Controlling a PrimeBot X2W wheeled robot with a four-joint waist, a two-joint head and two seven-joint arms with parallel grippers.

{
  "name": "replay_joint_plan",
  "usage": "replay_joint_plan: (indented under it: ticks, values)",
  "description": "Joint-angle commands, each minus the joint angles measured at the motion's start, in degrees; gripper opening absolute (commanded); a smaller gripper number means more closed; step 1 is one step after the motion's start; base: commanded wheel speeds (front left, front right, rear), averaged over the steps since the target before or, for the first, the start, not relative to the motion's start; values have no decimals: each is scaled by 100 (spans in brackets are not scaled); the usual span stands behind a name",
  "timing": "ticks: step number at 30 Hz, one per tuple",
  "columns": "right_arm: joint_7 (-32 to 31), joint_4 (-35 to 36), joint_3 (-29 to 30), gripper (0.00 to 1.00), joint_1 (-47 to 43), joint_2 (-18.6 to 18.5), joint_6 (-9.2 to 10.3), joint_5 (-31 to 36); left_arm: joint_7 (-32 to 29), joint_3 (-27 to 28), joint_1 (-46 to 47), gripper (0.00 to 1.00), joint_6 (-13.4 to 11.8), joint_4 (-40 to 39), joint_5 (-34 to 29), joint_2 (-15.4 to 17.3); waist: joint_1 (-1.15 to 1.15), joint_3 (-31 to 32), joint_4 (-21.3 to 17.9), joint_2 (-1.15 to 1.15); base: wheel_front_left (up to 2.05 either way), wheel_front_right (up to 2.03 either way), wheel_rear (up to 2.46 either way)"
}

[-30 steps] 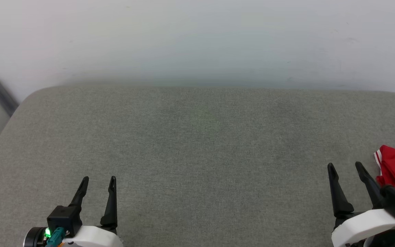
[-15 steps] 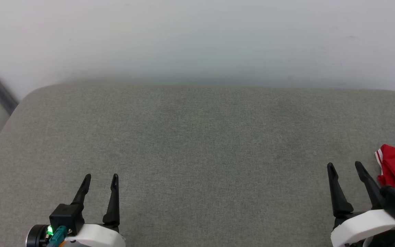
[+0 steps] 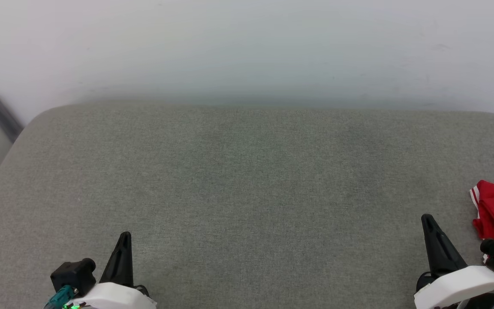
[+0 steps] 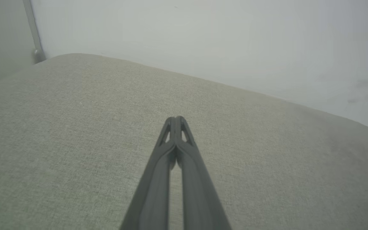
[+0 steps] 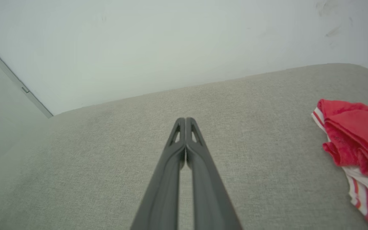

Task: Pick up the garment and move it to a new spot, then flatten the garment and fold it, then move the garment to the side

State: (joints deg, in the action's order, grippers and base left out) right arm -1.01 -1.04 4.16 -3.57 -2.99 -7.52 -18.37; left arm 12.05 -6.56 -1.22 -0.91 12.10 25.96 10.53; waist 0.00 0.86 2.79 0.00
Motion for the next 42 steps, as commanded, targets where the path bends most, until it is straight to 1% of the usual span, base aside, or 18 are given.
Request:
replay_joint_plan:
  ticks: [1,21,42]
  values:
    - [0,53,17,0,157,1,0,-178,-35,68,163,0,31,-80,153,20,0,-1,-2,0,0,0,0]
    - [-138,-289,68,0,381,4,1,-2097,-511,393,330,0,251,-21,1877,-187,0,-19,-50,0,0,0,0]
    - [-265,-592,124,0,576,7,2,-3707,-925,677,473,0,434,40,3324,-361,0,-38,-101,0,0,0,0]
